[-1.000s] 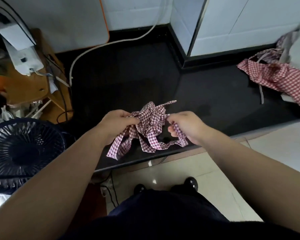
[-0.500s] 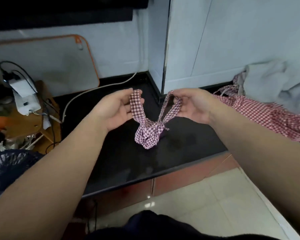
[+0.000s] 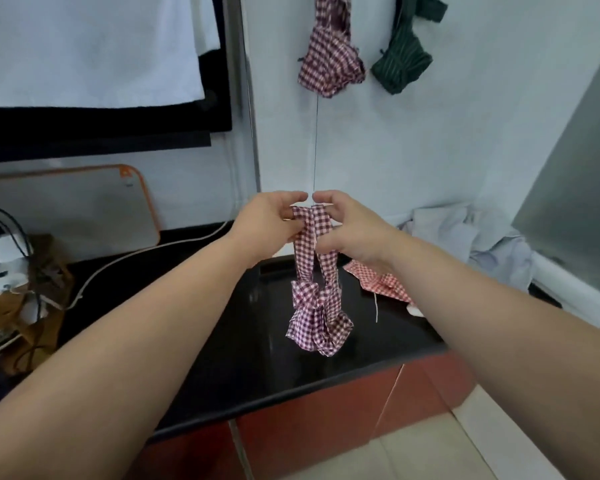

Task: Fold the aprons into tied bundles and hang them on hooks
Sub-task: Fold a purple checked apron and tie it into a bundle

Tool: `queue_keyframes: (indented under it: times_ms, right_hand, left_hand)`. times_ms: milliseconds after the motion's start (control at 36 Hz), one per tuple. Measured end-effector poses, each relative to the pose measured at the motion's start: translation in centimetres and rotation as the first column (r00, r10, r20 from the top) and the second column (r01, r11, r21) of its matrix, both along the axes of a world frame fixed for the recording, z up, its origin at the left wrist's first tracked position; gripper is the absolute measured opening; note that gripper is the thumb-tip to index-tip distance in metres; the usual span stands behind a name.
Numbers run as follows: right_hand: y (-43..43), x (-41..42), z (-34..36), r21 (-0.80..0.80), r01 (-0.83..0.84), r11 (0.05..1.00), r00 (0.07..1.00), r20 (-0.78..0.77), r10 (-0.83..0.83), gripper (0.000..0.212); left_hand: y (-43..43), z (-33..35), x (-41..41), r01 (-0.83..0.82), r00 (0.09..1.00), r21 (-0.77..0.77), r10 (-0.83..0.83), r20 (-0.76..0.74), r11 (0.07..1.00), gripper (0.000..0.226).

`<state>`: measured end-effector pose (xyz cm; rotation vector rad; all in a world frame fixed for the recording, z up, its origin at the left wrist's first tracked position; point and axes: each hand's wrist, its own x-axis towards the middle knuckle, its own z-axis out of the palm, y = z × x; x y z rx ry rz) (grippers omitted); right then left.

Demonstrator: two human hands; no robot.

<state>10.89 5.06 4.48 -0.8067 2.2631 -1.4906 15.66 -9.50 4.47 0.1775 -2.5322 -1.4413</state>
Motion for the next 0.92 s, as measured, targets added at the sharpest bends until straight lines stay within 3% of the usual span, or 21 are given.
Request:
queue_keyframes:
  times_ms: [194,278,333,444,556,611,694,806,917]
  right_hand:
    - [4.6,-1.9,0.2,0.064,0.052,0.997,0.976,-0.214,-0.037,0.088]
    - [6.0,-3.2,0.2,0.047,0.159,0.986,0.926,-0.353,-0.132,0.077]
    - [6.5,-3.9,0.4,-0.007,0.186,0.982,0.920,-0.349,-0.177,0.074]
    - [6.3,-5.8,0.3,-0.041,0.166,0.985,0.938,-0.303,-0.170,0.096]
    - [6.4,-7.9,1.2,-0.072,0.303,0.950,0.864,-0.399,-0.305,0.068]
    - [6.7,-9.5,2.4,-0.085,0.321,0.943,0.870,-0.367,-0.329,0.059]
    - [6.9,-11.5,4.2,-0.170,0.260,0.951,0.939,-0.183,-0.290,0.050]
    - [7.0,-14.3,7.3,-0.256,0.207,0.944,0.977,0.010,-0.211,0.048]
    - [8.1,-16.4,9.7,-0.224,0.155,0.962,0.988,0.062,-0.144,0.046]
  left_hand:
    - [5.6,1.8,-2.5,0.139,0.989,-0.160,-0.130,0.064,0.977,0.061]
    - [7.0,2.9,-3.3,0.209,0.977,-0.298,-0.188,0.096,0.932,0.066]
    - [7.4,3.5,-3.9,0.240,0.971,-0.337,-0.217,0.105,0.910,0.072]
    - [8.1,4.3,-5.8,0.303,0.951,-0.218,-0.280,0.132,0.928,0.081]
    - [7.9,4.7,-8.3,0.349,0.933,-0.106,-0.334,0.132,0.931,0.078]
    - [7.4,5.4,-10.0,0.342,0.939,-0.168,-0.330,0.092,0.925,0.075]
    - [6.6,5.9,-12.2,0.217,0.968,-0.292,-0.245,-0.062,0.931,0.069]
    - [6.7,6.3,-16.0,0.246,0.962,-0.180,-0.263,-0.078,0.952,0.089]
    - [8.4,7.6,-18.6,0.420,0.905,-0.013,-0.420,-0.067,0.908,0.069]
